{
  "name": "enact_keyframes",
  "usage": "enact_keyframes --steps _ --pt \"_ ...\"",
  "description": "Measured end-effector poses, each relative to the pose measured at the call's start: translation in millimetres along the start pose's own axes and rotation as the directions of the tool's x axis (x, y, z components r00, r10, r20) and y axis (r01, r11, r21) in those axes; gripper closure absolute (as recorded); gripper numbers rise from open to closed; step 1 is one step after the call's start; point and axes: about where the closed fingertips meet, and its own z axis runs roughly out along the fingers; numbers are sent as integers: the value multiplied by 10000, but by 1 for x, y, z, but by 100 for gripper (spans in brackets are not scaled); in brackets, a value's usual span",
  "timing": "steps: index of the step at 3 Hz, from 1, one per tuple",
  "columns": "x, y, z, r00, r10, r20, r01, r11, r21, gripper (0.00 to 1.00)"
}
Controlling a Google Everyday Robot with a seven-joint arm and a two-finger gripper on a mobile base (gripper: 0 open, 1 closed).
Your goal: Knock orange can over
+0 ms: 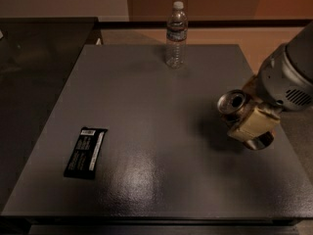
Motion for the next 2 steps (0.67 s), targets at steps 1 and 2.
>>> enact_keyframes --steps 1,2 --pt "20 -14 8 9890 50 -1477 -29 9999 148 83" --pt "35 -20 17 9658 18 -2594 38 9998 211 59"
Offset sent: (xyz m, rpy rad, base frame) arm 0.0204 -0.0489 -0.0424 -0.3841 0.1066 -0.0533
